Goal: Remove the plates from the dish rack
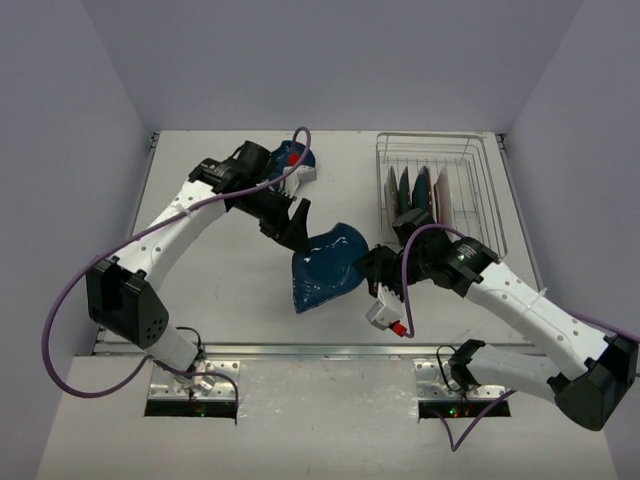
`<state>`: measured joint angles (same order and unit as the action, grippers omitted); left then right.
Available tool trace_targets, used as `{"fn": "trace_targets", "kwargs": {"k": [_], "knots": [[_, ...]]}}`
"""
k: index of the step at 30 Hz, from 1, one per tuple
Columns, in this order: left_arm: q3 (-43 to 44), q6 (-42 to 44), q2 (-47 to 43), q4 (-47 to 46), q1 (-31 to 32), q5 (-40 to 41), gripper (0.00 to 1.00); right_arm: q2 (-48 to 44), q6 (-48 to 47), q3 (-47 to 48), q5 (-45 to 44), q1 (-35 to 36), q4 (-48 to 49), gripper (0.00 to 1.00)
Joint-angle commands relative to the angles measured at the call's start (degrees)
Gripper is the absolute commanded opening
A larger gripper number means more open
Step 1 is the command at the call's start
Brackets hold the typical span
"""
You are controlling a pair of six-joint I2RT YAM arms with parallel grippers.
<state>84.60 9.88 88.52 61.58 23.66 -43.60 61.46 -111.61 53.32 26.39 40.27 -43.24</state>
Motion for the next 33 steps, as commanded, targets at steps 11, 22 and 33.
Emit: {"fn": "trace_targets", "kwargs": {"k": [11,22,33], "knots": [[-5.0,-2.7,0.2,-4.7,0.1,-7.1,0.39,-0.9,-10.8,0.7,4.0,0.6,10.9,0.0],[-8.6,-6.7,0.1,-9.1,-2.1,-13.6,0.0,-1.6,-10.6,-0.6,5.1,0.9,13.3,0.0],[-8.0,-12.8,0.6,-15.7,-15.9,-19.0,0.0,-3.4,-4.1,-6.3,3.0,0.9,23.8,0.74]]}}
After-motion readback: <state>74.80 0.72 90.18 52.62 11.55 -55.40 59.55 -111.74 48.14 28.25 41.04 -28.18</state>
